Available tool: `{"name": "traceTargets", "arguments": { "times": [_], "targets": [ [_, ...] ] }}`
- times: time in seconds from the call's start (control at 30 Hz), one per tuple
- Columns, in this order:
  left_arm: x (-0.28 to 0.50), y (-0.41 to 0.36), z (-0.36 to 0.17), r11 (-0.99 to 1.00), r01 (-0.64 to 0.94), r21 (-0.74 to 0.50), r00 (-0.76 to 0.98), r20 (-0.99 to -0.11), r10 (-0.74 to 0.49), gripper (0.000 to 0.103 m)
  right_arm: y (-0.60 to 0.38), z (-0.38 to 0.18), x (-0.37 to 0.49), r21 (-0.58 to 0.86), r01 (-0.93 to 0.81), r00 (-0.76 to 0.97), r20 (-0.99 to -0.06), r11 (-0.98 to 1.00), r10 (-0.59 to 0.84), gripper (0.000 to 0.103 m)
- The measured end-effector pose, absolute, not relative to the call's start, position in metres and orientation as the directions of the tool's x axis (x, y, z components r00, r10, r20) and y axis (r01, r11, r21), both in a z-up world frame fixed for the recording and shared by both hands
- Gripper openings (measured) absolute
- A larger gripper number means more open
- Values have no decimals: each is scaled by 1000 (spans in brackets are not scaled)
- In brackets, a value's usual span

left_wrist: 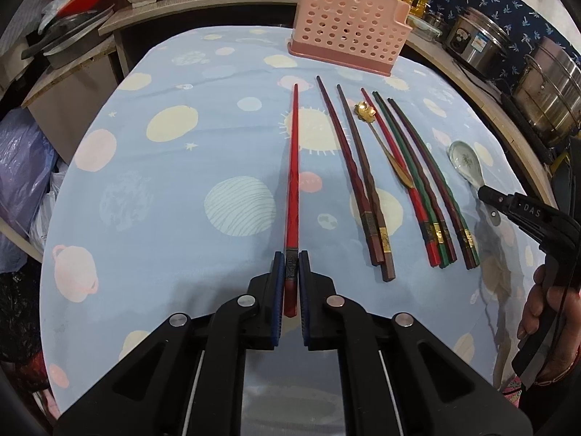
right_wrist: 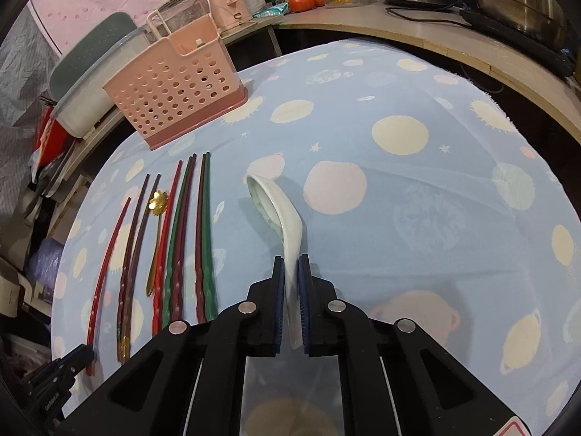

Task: Organize utensils
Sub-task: 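Grasp the white ceramic spoon with the right tool while the left tool grasps a red chopstick, then lift and carry the spoon and red chopstick over the pink basket with both tools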

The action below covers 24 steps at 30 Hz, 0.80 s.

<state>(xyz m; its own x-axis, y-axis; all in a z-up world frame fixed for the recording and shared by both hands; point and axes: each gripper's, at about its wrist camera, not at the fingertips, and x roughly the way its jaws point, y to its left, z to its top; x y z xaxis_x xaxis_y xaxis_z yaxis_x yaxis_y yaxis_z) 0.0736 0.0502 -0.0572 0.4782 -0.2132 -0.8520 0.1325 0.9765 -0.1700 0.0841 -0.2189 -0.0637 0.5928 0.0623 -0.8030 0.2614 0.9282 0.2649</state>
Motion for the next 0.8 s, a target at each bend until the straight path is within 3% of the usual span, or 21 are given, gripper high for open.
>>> {"name": "traceTargets", "arguments": {
  "times": [0.43,0.8],
  "targets": [
    [47,57,-13,977,144,-156,566,-797,-211,7,-217,-9,27,290,226,686,-725,930,59,7],
    [85,51,65,971,181,-158,677,-696,-239,7,-224,57,45,271,180,769,-638,946,36,6]
  ]
}}
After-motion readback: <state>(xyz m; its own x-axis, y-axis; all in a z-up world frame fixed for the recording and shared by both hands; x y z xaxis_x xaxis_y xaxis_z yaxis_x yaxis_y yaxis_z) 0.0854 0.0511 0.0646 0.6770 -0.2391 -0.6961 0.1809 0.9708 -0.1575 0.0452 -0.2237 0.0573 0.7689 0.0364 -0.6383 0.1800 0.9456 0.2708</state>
